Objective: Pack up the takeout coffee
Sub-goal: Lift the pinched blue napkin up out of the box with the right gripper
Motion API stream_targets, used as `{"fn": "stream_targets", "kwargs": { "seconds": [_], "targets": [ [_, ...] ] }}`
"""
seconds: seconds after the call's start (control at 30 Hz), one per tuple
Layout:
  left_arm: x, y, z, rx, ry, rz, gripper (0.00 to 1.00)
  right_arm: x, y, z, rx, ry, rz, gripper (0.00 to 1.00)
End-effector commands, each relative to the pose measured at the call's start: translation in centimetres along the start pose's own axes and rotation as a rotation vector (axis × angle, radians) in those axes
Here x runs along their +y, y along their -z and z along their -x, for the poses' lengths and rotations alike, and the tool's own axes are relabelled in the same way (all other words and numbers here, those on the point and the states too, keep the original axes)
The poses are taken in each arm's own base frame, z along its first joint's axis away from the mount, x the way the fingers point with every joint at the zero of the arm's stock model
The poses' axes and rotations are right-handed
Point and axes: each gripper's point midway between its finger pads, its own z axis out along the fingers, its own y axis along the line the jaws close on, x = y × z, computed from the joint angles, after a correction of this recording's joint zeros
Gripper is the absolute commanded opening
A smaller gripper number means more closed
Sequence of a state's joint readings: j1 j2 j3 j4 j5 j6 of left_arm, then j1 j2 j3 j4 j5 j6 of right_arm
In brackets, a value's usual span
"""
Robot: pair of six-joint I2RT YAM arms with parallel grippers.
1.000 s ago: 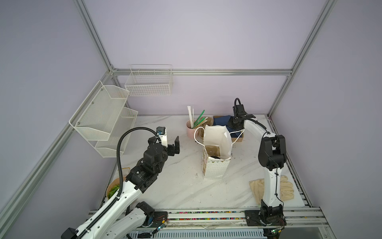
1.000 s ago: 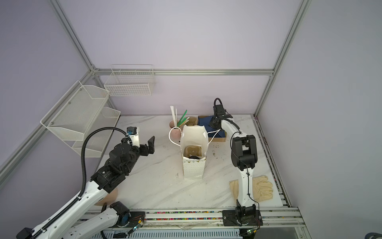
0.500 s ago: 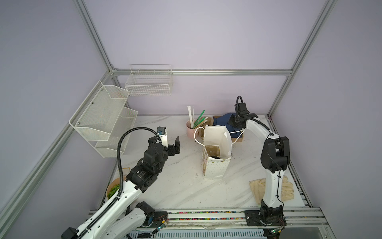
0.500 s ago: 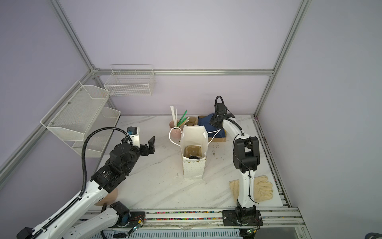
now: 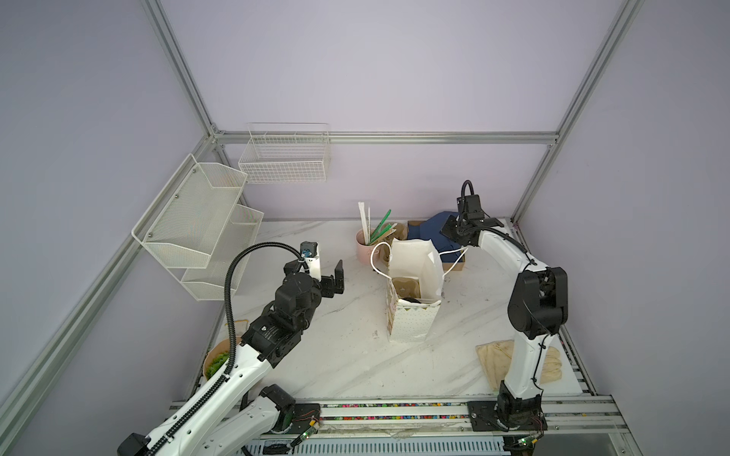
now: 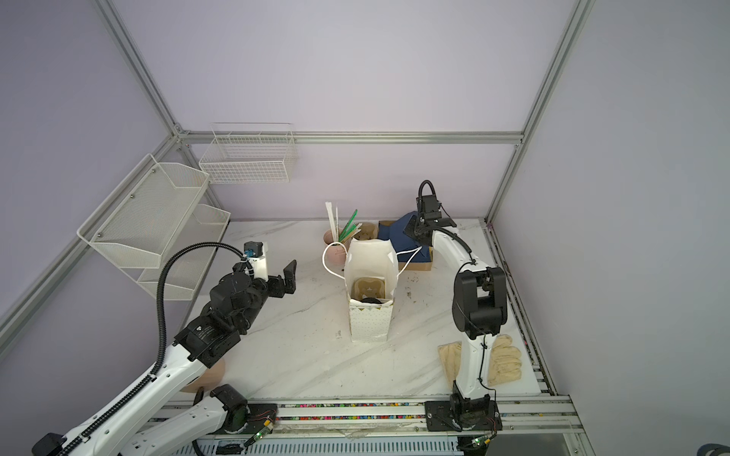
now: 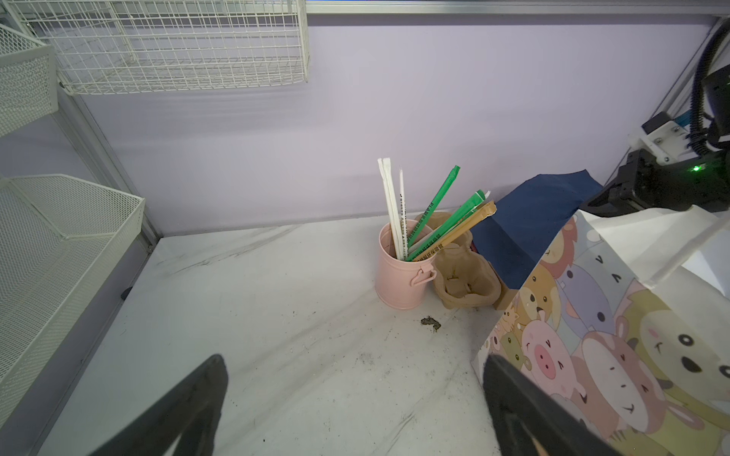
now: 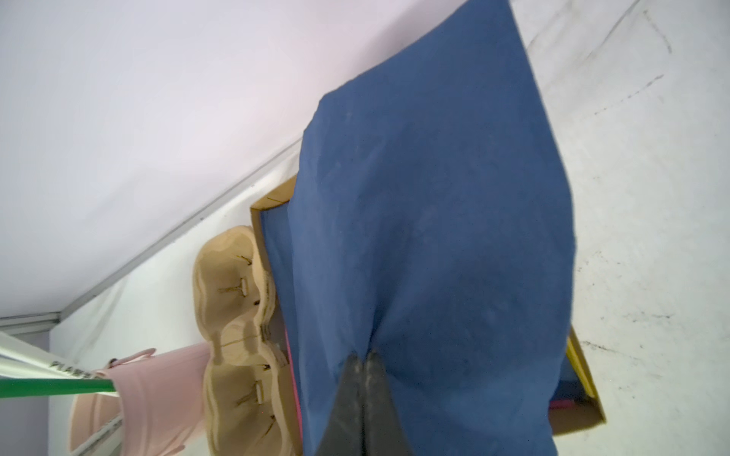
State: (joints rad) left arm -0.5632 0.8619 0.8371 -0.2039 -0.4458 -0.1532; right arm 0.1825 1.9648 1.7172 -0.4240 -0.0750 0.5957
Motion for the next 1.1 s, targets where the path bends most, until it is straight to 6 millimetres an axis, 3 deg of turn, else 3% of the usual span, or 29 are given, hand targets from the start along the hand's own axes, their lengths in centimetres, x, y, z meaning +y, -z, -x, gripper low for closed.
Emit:
{"fn": "stream_targets", "kwargs": {
  "seconds": [0.0, 0.2, 0.53, 1.07],
  "targets": [
    [-0.2, -0.1, -0.4, -0.007, -0.011, -0.012, 1.0, 2.0, 2.1, 1.8, -0.04, -0.046, 0.116, 0.0],
    [-0.1, 0.1, -0.3, -0.012, -0.01, -0.013, 1.0, 3.0, 4.0, 2.4, -0.047, -0.075, 0.201, 0.0],
    [-0.2, 0.2, -0.1, -0.017, -0.007, -0.018, 1.0, 4.7, 10.0, 3.8, -0.14, -0.095, 0.357, 0.0],
    [-0.1, 0.6, 0.3, -0.031, 0.009, -0.027, 1.0, 6.1, 18.6, 5.8, -0.296, -0.103, 0.448, 0.0]
  ]
}}
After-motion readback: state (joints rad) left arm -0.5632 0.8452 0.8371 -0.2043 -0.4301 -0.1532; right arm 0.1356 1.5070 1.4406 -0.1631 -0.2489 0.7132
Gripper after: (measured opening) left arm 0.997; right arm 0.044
